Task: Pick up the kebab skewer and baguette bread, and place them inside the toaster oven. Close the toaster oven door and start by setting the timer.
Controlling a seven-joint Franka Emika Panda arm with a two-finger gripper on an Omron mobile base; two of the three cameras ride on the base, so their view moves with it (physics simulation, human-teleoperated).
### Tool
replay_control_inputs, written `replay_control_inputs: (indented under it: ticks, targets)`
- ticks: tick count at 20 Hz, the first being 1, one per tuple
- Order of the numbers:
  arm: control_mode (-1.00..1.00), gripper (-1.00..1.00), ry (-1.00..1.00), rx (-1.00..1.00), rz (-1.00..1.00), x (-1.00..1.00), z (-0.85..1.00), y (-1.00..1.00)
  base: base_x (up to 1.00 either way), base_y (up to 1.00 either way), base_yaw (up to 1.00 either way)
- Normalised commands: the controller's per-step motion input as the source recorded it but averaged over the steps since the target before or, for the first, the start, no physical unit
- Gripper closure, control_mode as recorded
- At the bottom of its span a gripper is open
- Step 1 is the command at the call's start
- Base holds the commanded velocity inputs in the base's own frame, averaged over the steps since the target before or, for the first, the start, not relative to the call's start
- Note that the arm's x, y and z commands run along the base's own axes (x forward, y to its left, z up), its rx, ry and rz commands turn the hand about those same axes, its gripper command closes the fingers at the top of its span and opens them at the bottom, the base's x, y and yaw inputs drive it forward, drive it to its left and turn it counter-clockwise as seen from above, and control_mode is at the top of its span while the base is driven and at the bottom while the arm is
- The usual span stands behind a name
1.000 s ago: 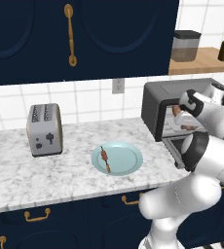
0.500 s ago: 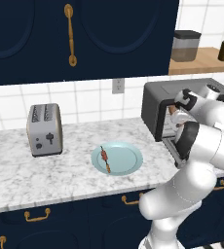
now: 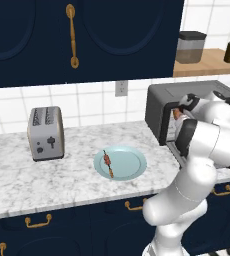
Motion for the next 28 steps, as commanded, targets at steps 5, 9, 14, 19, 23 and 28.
replay_control_inputs:
  ticks: [5,9,14,19,23,28]
  targets:
    - [-1.00,1.00,-0.08,0.00,0.00,-0.02,-0.09,-0.13,0.00,0.00,0.00]
    - [-1.00,-1.00,-0.08,0.00,0.00,-0.18,-0.07,-0.02,0.00,0.00,0.00]
    - [-1.00,-1.00,-0.05,0.00,-0.02,-0.04,-0.02,0.00,0.00,0.00,0.00]
    - [-1.00,-1.00,-0.08,0.00,-0.05,0.00,0.20,0.00,0.00,0.00,0.00]
    - [-1.00,-1.00,-0.18,0.00,-0.07,-0.45,0.66,0.11,0.00,0.00,0.00]
    - [-1.00,-1.00,-0.04,0.00,-0.21,-0.93,0.26,0.52,0.00,0.00,0.00]
